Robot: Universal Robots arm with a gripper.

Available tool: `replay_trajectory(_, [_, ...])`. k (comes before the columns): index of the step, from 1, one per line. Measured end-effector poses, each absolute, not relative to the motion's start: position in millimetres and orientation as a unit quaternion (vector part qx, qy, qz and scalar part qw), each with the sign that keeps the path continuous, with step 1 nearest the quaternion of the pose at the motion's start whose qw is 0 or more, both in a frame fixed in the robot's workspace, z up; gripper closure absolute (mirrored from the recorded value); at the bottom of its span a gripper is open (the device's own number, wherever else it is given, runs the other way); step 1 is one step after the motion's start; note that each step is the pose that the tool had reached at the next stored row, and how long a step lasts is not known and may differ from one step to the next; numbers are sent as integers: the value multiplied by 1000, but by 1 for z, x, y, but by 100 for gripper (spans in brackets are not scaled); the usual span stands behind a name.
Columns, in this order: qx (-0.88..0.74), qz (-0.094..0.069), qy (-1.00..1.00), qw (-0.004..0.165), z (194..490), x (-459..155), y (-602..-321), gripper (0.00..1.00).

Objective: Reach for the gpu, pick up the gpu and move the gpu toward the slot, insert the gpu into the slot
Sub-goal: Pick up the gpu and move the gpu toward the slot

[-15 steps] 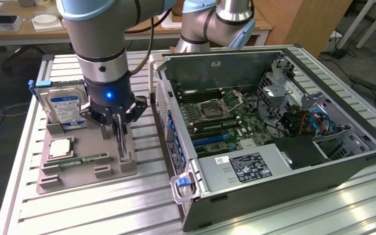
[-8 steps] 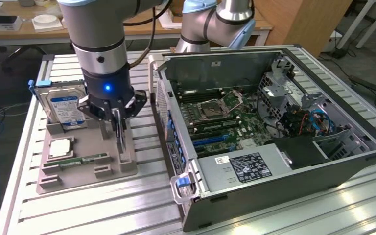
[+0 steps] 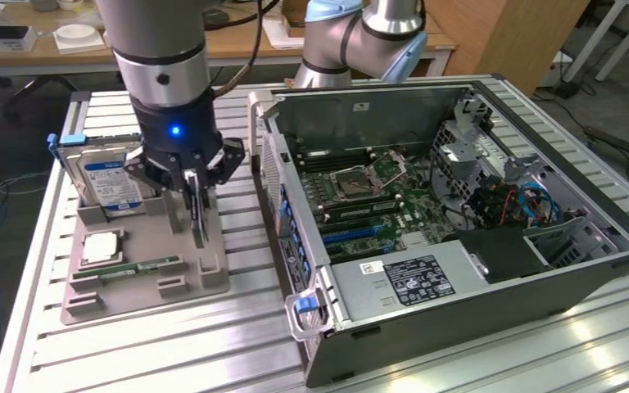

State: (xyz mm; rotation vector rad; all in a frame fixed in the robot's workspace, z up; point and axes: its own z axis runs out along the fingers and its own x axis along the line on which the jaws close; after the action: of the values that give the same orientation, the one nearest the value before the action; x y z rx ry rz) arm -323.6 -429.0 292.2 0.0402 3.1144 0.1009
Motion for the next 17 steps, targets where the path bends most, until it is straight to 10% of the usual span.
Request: replay_trajectory(17, [13,39,999,13,357,-324,-429,73])
